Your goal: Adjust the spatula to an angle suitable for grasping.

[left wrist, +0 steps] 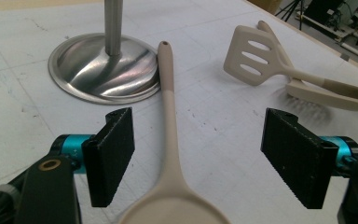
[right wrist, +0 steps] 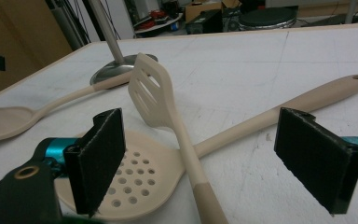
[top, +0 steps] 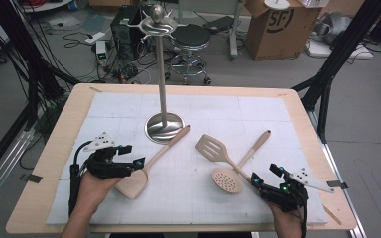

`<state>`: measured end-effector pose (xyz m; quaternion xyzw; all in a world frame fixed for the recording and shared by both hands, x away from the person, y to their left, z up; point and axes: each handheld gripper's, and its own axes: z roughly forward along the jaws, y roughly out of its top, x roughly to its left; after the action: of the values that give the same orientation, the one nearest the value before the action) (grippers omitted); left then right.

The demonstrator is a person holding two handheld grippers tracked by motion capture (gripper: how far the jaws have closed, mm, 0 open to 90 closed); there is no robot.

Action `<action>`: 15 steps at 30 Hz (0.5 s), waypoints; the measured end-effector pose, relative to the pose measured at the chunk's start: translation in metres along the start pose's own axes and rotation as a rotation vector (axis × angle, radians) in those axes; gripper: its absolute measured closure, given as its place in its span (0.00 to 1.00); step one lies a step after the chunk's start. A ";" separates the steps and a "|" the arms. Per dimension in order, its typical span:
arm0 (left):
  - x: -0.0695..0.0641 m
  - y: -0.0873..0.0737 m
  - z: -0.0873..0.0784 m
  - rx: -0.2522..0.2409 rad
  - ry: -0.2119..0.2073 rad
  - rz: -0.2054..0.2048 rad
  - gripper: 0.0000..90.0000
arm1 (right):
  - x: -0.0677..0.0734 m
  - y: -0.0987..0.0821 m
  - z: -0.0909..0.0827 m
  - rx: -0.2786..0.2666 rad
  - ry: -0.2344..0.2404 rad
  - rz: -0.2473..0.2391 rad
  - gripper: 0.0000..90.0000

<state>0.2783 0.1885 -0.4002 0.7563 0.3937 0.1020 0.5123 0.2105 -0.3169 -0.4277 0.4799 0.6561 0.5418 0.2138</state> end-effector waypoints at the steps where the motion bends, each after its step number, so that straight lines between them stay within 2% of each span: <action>1: 0.000 0.000 0.001 0.004 -0.001 0.003 0.29 | 0.000 0.000 0.001 -0.003 -0.002 -0.003 0.17; 7: 0.000 -0.002 0.007 0.027 -0.004 0.004 0.29 | 0.001 0.000 0.003 0.006 -0.002 -0.014 0.17; 15: 0.003 -0.002 0.016 0.047 -0.014 -0.005 0.30 | -0.001 -0.003 -0.004 0.005 -0.019 -0.011 0.17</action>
<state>0.2884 0.1800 -0.4096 0.7680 0.3942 0.0860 0.4973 0.2064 -0.3198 -0.4289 0.4819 0.6581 0.5344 0.2217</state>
